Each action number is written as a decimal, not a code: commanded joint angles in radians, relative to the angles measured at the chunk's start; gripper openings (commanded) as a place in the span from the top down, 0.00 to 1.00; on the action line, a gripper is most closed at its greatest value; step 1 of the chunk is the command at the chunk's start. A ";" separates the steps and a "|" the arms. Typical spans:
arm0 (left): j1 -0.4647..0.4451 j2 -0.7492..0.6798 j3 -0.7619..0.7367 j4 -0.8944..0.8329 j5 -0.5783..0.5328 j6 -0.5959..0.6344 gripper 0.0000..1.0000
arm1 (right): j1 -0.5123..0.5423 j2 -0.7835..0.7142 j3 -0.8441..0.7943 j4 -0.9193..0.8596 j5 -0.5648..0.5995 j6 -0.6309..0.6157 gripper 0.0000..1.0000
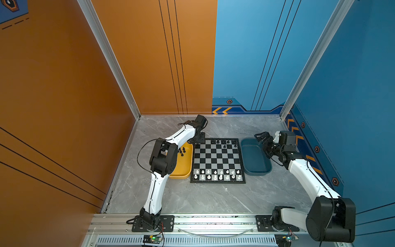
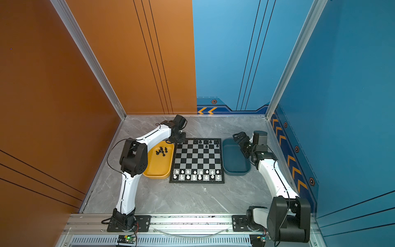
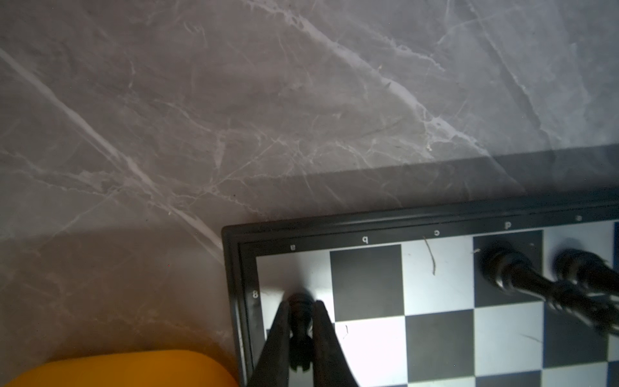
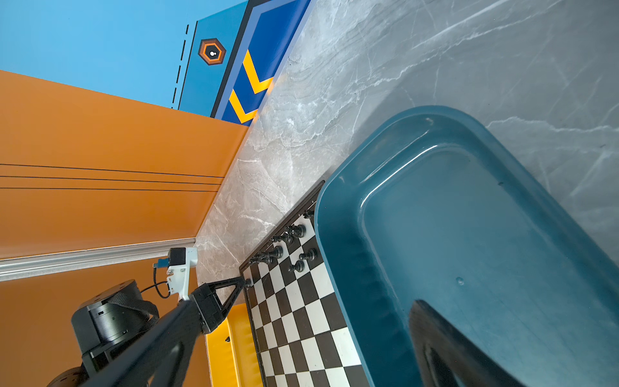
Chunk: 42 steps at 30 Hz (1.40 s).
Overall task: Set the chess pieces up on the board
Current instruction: 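Lower the black pawn onto the corner square farthest from the teal tray, then open the left gripper to release the black pawn on the board, then move the empty left gripper back over the yellow tray and lower it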
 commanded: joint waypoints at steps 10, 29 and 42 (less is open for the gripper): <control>0.008 0.040 0.031 -0.028 -0.013 0.008 0.71 | -0.008 0.009 0.023 -0.017 -0.014 -0.014 0.00; -0.007 -0.137 -0.007 -0.026 -0.062 0.022 0.58 | -0.008 0.001 0.022 -0.018 -0.016 -0.013 0.00; 0.039 -0.526 -0.298 -0.004 -0.197 0.022 0.56 | -0.002 -0.019 0.017 -0.020 -0.015 -0.010 0.00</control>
